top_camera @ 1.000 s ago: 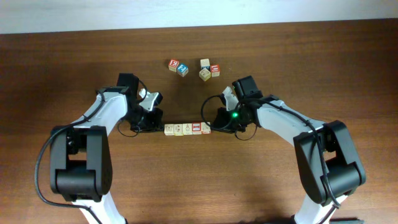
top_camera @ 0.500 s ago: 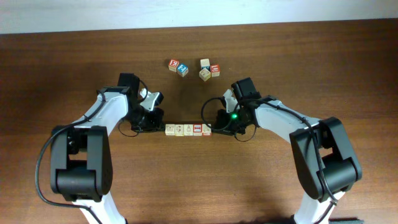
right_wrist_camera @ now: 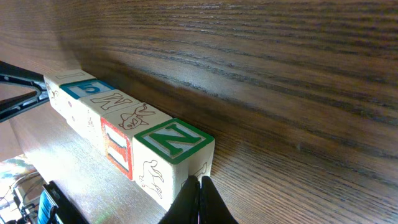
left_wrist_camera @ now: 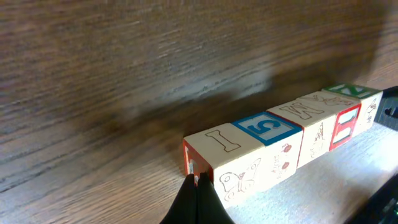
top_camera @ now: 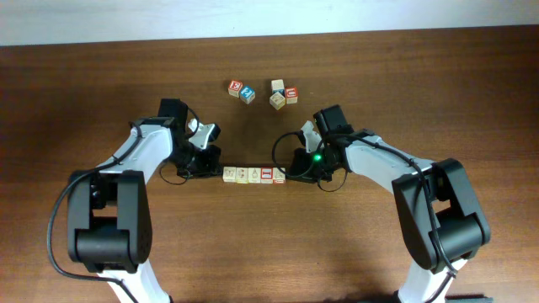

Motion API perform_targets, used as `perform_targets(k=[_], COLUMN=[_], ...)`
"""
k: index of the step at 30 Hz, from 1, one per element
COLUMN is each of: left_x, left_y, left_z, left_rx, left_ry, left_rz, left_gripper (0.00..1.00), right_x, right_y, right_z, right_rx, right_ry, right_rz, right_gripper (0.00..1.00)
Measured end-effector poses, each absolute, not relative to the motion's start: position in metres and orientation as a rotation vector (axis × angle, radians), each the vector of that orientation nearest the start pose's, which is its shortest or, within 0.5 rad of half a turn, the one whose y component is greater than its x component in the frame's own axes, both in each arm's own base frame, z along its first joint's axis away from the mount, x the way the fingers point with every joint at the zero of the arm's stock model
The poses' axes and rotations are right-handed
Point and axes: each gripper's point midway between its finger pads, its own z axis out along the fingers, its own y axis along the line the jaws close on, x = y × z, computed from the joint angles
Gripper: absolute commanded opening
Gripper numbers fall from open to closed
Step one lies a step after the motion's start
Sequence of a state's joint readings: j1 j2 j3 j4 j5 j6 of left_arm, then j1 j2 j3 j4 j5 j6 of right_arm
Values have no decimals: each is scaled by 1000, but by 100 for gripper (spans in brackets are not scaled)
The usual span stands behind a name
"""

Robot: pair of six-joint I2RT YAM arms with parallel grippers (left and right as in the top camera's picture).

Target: Rotate 5 blocks

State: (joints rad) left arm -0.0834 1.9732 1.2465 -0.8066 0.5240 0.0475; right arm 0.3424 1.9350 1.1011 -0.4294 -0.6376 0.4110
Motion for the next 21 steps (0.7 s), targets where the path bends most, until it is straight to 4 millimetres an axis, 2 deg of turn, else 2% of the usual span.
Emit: perform_targets(k=[5,10,17,21], left_x=[348,351,352,353], left_y=[-117,-112,-110,-107], left_z=[15,15,15,14], left_rx=[170,137,132,125], left_ry=[2958,2950,2951,2955], left_rz=[-876,-875,-864,-844], left_gripper=[0,0,0,0], right_x=[333,342,343,345], right_y=[227,233,236,240], right_z=[18,26,32,45], right_rx=[-82,-143,-154,-184], right_ry=[2883,2802,2775,2727], right_rz=[1085,1149,1211,1253], right_gripper=[5,4,5,5])
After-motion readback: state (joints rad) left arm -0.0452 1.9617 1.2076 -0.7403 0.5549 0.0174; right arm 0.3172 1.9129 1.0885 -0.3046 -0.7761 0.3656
